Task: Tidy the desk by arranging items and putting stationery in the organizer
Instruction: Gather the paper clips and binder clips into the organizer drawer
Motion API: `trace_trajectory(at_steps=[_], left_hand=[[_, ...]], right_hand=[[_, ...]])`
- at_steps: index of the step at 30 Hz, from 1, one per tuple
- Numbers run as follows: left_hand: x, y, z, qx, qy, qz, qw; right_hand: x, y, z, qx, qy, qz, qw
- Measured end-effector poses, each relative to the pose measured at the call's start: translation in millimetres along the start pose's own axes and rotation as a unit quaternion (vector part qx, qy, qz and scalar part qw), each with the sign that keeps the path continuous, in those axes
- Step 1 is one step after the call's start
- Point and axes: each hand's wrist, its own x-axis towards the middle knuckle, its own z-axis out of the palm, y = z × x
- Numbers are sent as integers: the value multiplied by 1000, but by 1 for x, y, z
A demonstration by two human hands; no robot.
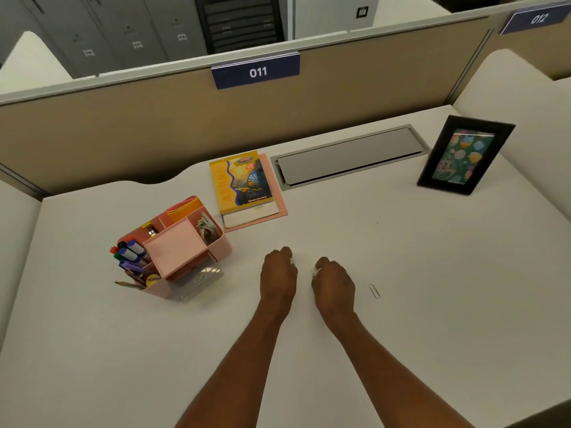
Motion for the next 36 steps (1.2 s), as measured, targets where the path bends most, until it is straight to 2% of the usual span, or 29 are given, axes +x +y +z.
trace_trajectory(at_steps=[3,6,11,14,18,21,23,26,30,33,36], left_hand=[[-3,-2,1,42,2,14,999],[-8,-6,0,43,14,16,999],[-27,-11,-9,-3,35,17,999],[-44,-13,-27,-49,75,14,996],[-67,-22,-67,-109,162,11,981],[-76,-38,-104,-86,249,29,964],[-78,-50,-127,-71,280,17,957],[-72,-67,-147,-41,265,-29,963],[-59,-90,-151,-70,189,-122,972],[-50,-102,-148,-72,155,-150,974],[-47,-103,-151,-98,147,-171,969]], right_hand=[[0,-2,0,-38,-11,-12,999],[-1,-3,0,-31,-21,-6,999],[-1,-6,2,-29,-36,-19,999],[-5,-7,1,-27,-30,-50,998],[-14,-22,2,79,-5,-116,990],[-18,-50,1,166,6,-164,972],[-20,-74,-2,206,7,-217,954],[-24,-112,-8,204,-28,-290,935],[-25,-151,-14,160,-81,-307,935],[-25,-169,-17,158,-112,-304,933],[-21,-180,-14,181,-172,-265,932]])
